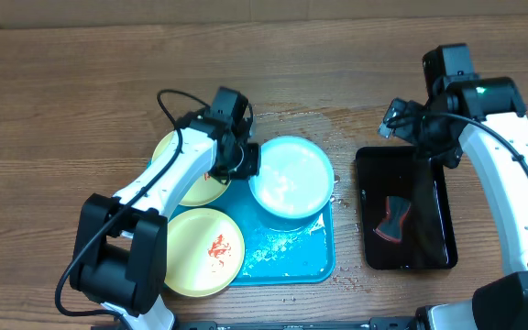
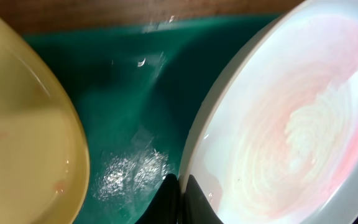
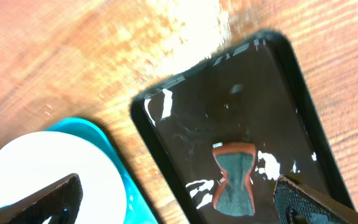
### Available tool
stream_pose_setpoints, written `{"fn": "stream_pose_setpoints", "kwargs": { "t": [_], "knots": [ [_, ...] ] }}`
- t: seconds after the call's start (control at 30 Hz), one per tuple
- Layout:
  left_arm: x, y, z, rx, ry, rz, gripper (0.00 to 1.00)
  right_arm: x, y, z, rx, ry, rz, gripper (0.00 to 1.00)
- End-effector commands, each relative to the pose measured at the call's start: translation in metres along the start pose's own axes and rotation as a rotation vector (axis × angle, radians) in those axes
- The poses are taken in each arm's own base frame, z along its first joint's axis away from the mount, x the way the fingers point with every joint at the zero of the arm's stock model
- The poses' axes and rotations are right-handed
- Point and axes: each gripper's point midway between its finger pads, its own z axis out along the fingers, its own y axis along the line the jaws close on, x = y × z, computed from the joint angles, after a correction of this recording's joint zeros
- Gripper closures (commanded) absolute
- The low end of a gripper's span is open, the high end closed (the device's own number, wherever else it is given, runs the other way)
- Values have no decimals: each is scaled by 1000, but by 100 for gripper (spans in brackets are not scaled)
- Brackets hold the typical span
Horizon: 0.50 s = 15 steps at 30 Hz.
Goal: Clean dirty plates on tray and stack at the side
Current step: 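Lift the white plate with the left gripper and carry it left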
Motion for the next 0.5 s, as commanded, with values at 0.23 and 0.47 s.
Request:
{"fn": "stream_pose_setpoints", "kwargs": {
  "t": [0.23,0.47],
  "knots": [
    [-29,-37,-34,70,-68,53,96,-40,-18,-45,12,-144,17,0],
    [-29,-81,-46,-4,-132,213,96,-71,-43,-99,-30,-245,65,0]
  ]
}}
